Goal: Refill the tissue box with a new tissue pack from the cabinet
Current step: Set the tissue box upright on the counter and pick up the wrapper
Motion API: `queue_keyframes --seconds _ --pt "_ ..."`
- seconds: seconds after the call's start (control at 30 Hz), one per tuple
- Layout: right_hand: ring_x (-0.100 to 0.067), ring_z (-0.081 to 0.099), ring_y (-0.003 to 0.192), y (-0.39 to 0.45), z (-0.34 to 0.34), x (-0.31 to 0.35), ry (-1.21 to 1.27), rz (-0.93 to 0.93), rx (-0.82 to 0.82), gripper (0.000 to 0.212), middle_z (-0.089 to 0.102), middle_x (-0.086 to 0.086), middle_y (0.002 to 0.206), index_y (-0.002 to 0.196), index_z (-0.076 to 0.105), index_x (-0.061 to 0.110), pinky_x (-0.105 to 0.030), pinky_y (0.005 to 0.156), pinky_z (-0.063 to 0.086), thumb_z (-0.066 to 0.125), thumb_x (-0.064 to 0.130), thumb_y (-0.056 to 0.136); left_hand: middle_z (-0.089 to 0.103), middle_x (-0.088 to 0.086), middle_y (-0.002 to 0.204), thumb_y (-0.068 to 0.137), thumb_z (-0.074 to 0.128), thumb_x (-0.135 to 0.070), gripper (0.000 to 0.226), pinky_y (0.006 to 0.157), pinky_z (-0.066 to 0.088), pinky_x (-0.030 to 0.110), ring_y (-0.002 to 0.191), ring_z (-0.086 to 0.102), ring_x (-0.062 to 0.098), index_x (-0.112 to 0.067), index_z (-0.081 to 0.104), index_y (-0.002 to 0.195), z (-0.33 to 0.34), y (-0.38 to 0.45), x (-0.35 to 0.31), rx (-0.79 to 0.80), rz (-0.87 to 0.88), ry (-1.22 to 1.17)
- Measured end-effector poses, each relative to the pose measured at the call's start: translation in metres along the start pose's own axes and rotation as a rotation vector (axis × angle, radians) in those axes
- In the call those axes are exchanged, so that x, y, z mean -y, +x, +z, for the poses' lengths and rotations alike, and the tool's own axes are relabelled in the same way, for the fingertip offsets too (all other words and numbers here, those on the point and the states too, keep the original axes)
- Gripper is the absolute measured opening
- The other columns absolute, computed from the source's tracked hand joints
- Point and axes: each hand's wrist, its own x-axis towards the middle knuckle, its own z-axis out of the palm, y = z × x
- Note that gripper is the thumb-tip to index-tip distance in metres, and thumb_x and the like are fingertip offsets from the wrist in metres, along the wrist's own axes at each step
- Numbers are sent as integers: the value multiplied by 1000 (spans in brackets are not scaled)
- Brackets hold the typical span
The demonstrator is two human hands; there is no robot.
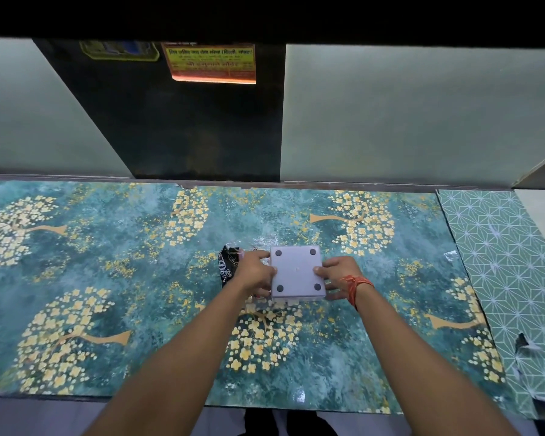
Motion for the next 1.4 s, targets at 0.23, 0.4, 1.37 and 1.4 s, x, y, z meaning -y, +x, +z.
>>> queue_keyframes --seconds 0.23,0.4,1.37,1.4 --pt "-38 68 75 -10 6 -4 -41 -58 40 9 66 -19 91 94 64 6 -62 68 58 61 14 92 61 24 122 97 53 -15 43 85 56 59 99 68 46 -10 44 138 4 -9 -9 90 -136 -52" --pt "-28 65 106 -25 6 -17 246 -308 -59 43 67 -12 120 113 67 15 -55 82 58 61 -12 80 54 19 117 87 57 -54 49 89 49 69 119 52 50 -12 50 111 -9 -11 -16 188 -318 -693" --pt "-27 67 90 42 16 29 662 -163 -208 38 67 -16 110 124 54 11 -50 80 59 66 20 89 32 9 152 103 42 -25 61 56 56 14 100 53 10 -28 13 157 25 49 -41 75 283 -278" --pt "-29 67 94 49 14 34 654 -179 -216 37 67 -16 112 125 55 12 -48 80 59 63 22 90 24 8 151 101 45 -24 63 57 57 13 100 51 10 -28 16 157 25 57 -48 45 291 -242"
